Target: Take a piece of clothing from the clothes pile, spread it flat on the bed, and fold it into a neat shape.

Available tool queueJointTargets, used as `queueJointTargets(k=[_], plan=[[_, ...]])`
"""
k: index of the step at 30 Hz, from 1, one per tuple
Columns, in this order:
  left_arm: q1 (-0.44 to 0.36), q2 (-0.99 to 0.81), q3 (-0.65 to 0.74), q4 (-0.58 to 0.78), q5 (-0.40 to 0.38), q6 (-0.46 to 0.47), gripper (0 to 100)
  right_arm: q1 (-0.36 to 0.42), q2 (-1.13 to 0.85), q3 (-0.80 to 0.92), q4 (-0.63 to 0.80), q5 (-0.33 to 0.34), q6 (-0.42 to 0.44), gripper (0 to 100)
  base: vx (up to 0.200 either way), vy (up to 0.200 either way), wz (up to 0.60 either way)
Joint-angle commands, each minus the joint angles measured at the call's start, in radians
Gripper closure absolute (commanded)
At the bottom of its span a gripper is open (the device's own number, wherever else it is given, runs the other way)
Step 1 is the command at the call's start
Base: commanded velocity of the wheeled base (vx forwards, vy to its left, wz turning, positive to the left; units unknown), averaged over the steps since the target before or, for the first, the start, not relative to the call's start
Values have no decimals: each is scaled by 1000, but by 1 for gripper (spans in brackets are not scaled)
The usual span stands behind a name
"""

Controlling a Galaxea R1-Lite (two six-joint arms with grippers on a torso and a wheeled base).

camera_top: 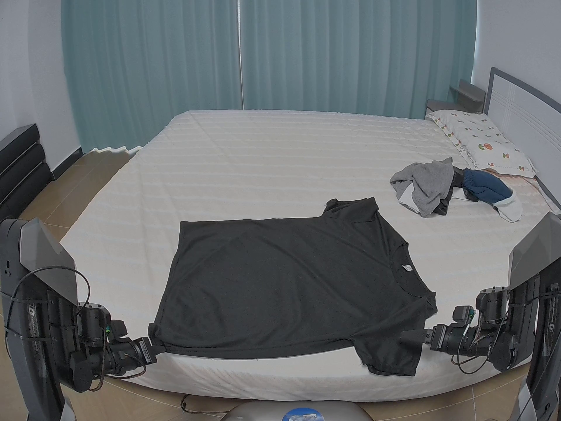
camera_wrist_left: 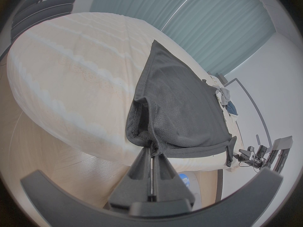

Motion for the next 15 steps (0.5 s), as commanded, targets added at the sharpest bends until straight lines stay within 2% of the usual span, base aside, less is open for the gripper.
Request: queueJointTargets(k=[1, 3, 4, 12, 14, 15], plan=[[0, 2, 15, -1, 1, 0, 100, 17, 38, -12, -13, -4, -4, 0, 0, 0, 0], [0, 2, 15, -1, 1, 0, 100, 17, 38, -10, -13, -2, -6, 0, 0, 0, 0], [0, 2, 15, -1, 1, 0, 100, 17, 38, -9, -13, -2, -6, 100, 0, 0, 0], [0, 2, 15, -1, 1, -2, 100, -24, -8, 39, -14, -7, -19, 100, 0, 0, 0], [0, 2, 15, -1, 1, 0, 100, -29, -9, 53, -13, -7, -36, 100, 0, 0, 0], [0, 2, 15, -1, 1, -2, 100, -50, -11, 74, -13, -7, -78, 100, 0, 0, 0]])
